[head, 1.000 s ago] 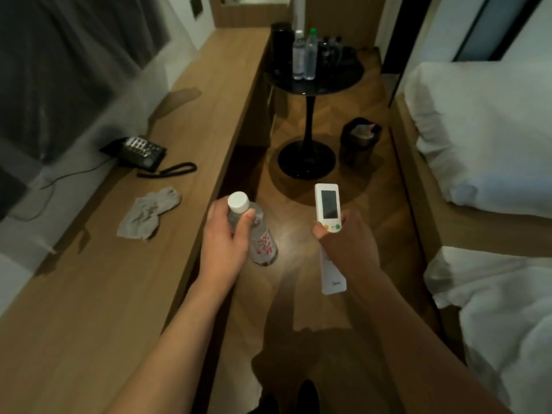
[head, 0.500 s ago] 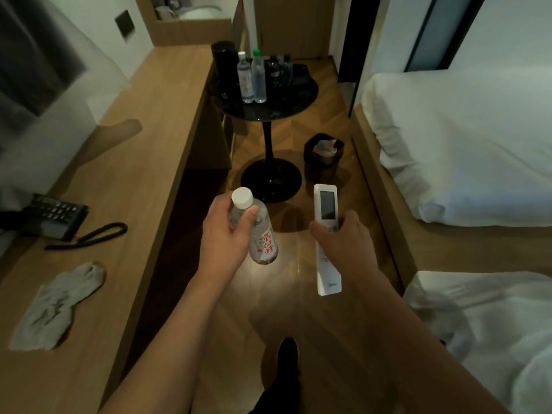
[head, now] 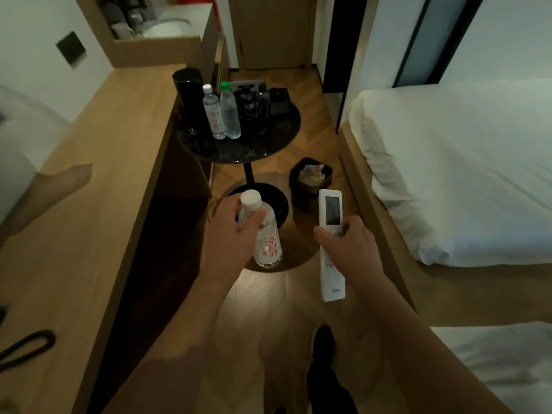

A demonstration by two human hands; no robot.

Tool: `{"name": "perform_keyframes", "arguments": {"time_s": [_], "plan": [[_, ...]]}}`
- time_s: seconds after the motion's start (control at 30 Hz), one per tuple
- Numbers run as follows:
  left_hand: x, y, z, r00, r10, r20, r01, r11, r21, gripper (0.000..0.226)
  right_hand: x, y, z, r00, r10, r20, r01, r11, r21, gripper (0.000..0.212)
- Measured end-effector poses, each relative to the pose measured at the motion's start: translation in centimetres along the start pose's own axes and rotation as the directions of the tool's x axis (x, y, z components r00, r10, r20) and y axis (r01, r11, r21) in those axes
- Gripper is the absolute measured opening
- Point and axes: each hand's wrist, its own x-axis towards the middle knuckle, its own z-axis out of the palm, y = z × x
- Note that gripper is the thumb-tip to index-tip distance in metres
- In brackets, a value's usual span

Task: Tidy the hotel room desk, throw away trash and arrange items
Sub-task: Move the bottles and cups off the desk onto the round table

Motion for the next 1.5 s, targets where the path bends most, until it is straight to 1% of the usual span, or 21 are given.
{"name": "perform_keyframes", "arguments": {"time_s": [0.07,0.17,0.23,0.33,0.47,0.67,0.83,0.9,1.03,1.13,1.2,1.27,1.37,1.43,1.5], "plan": [[3.3,0.4,2.4,1.000,-0.011,0.005,0.011,1.000,-0.006,0.026,4.1,0.0,-0.7,1.000,-0.009,0.011,0.009,1.000,0.012,0.041],[8.6,1.6,5.5,0.999,0.029,-0.023,-0.029,0.999,0.013,0.022,10.4,-1.0,-2.3,0.999,-0.021,0.029,0.021,1.000,0.004,0.043],[12.0,2.5,7.2,0.999,0.040,-0.016,-0.039,0.999,0.009,0.024,14.3,-1.9,-3.3,0.999,-0.025,0.027,0.025,1.000,-0.013,0.044],[16.7,3.7,9.2,0.997,0.053,-0.054,-0.053,0.999,-0.002,0.029,19.5,-3.1,-4.1,0.999,-0.035,0.016,0.036,0.999,-0.022,0.044],[22.3,4.0,10.9,0.998,0.020,-0.065,-0.023,0.999,-0.047,0.026,25.3,-4.4,-4.0,0.999,-0.036,0.026,0.035,0.999,0.004,0.044],[30.9,1.8,12.9,0.999,-0.021,-0.030,0.020,0.999,-0.042,0.027,34.4,-6.1,-2.0,0.998,0.040,0.056,-0.040,0.999,0.003,0.045],[40.0,-0.7,13.5,1.000,-0.025,0.006,0.025,0.999,-0.030,0.026,43.0,-9.2,0.8,0.998,0.045,0.032,-0.044,0.998,-0.035,0.044],[43.5,-1.3,13.4,0.999,-0.035,0.001,0.035,0.999,-0.029,0.025,46.3,-10.8,2.0,0.998,0.051,0.033,-0.049,0.997,-0.059,0.044],[49.6,-2.3,13.2,1.000,-0.020,-0.010,0.020,0.999,0.026,0.025,52.1,-13.2,4.3,0.997,0.053,0.052,-0.049,0.996,-0.077,0.044],[52.9,-3.4,12.8,0.999,-0.021,-0.041,0.022,0.999,0.047,0.025,55.3,-14.1,5.8,0.992,0.087,0.089,-0.077,0.991,-0.108,0.046],[54.6,-4.2,12.6,0.997,-0.045,-0.057,0.049,0.997,0.056,0.024,57.4,-14.3,6.8,0.987,0.098,0.125,-0.079,0.986,-0.147,0.047],[56.2,-5.1,12.5,0.996,-0.067,-0.065,0.072,0.995,0.066,0.024,59.7,-14.3,7.8,0.981,0.080,0.174,-0.044,0.978,-0.203,0.048],[58.2,-6.0,12.5,0.992,-0.090,-0.088,0.099,0.990,0.098,0.023,63.2,-14.7,8.9,0.953,0.025,0.302,0.070,0.951,-0.300,0.049],[59.4,-6.7,12.6,0.986,-0.116,-0.118,0.131,0.983,0.127,0.024,65.6,-14.8,9.8,0.916,-0.017,0.402,0.186,0.904,-0.386,0.053],[60.6,-7.6,12.9,0.980,-0.142,-0.138,0.164,0.973,0.163,0.025,67.8,-14.6,10.8,0.856,-0.047,0.515,0.320,0.830,-0.456,0.055]]}}
